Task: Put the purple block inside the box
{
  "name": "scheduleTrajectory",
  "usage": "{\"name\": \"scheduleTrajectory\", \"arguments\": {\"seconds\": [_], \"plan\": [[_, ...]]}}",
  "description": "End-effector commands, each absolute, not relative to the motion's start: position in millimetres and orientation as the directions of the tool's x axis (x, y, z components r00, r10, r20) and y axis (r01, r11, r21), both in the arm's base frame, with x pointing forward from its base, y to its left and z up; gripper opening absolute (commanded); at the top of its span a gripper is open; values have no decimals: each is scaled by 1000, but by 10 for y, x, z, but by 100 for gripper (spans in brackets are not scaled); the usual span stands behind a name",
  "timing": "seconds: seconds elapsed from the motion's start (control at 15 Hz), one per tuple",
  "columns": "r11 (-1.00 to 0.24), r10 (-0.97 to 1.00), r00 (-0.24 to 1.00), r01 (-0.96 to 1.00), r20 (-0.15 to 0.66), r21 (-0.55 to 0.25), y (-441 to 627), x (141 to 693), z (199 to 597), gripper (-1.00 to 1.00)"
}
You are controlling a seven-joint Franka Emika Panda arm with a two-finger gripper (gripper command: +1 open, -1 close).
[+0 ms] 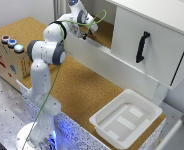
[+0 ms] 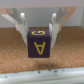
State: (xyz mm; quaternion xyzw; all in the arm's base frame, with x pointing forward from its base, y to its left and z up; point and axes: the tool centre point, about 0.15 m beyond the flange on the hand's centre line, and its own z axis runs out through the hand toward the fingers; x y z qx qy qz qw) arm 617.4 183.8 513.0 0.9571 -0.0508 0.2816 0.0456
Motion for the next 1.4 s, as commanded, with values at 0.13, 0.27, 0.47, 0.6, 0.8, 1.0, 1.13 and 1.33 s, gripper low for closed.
{"name": "scheduleTrajectory", "arguments": {"seconds": [0.13, 0.27, 0.47, 0.6, 0.8, 1.0, 1.13, 1.33], "plan": [[-988, -107, 811, -151, 575, 29, 1585, 5286, 4935, -100], [-993, -98, 814, -119, 572, 0, 1438, 5125, 4890, -100], [-998, -59, 823, -50, 564, -32, 1155, 4886, 4845, -100], [-999, -40, 820, -26, 571, -32, 937, 4760, 4855, -100], [-1000, -29, 816, -22, 577, -19, 546, 4564, 4856, -100], [-998, -66, 814, -67, 577, -20, 94, 4360, 4816, -100], [-995, -92, 819, -98, 567, -21, -257, 4233, 4754, -100], [-984, -153, 817, -178, 557, -9, -789, 4211, 4603, -100]]}}
